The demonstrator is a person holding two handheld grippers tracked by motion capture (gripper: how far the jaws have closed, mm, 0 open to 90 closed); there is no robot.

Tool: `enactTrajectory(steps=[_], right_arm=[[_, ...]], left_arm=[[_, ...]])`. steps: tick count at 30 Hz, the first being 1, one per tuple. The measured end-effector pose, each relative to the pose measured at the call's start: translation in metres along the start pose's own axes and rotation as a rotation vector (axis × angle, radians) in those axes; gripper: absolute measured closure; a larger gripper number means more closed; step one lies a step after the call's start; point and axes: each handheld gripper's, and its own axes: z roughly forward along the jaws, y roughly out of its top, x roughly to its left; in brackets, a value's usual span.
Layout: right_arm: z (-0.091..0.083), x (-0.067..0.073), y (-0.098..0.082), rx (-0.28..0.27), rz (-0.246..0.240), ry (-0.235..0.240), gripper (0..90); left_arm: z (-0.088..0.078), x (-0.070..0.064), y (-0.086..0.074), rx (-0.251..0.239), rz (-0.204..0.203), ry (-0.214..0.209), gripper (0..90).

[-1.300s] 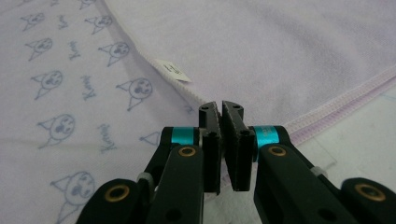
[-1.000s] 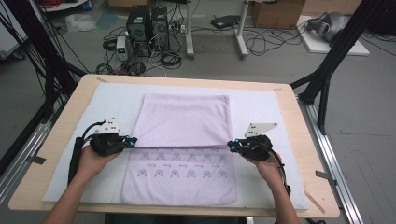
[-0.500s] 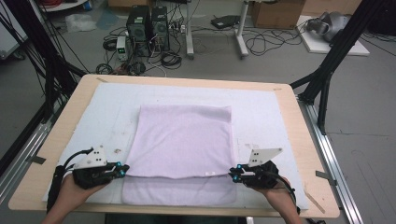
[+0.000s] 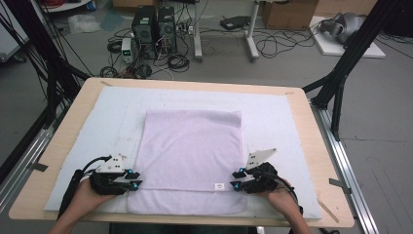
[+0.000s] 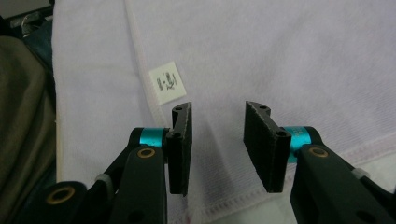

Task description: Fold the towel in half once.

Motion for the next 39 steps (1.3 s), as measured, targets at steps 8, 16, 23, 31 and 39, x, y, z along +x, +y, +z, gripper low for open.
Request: enactTrajectory(steps=[8, 16, 23, 31, 39], right_arm=[[0.005, 0.002, -0.002, 0.004, -0.009, -0.010, 87.2], [-0.018, 0.008, 0.014, -0.084, -0.035, -0.026, 87.8], [-0.047, 0.034, 0.018, -0.154, -0.070, 0.080, 87.4], [-0.026, 0.037, -0.008, -0.111, -0.017, 0.080, 68.5], [-0.005, 0.020, -0.004, -0.063, -0.014, 0.055, 61.2]], left_arm=[[0.000, 0.000, 0.003, 0.001, -0.003, -0.009, 88.0], [-0.034, -0.007, 0.020, -0.074, 0.006, 0.000, 88.2], [-0.061, -0.035, 0.015, -0.056, 0.063, -0.110, 87.2], [-0.032, -0.030, -0.001, -0.006, 0.053, -0.089, 67.4], [-0.005, -0.016, 0.005, -0.024, 0.026, -0.047, 62.7]])
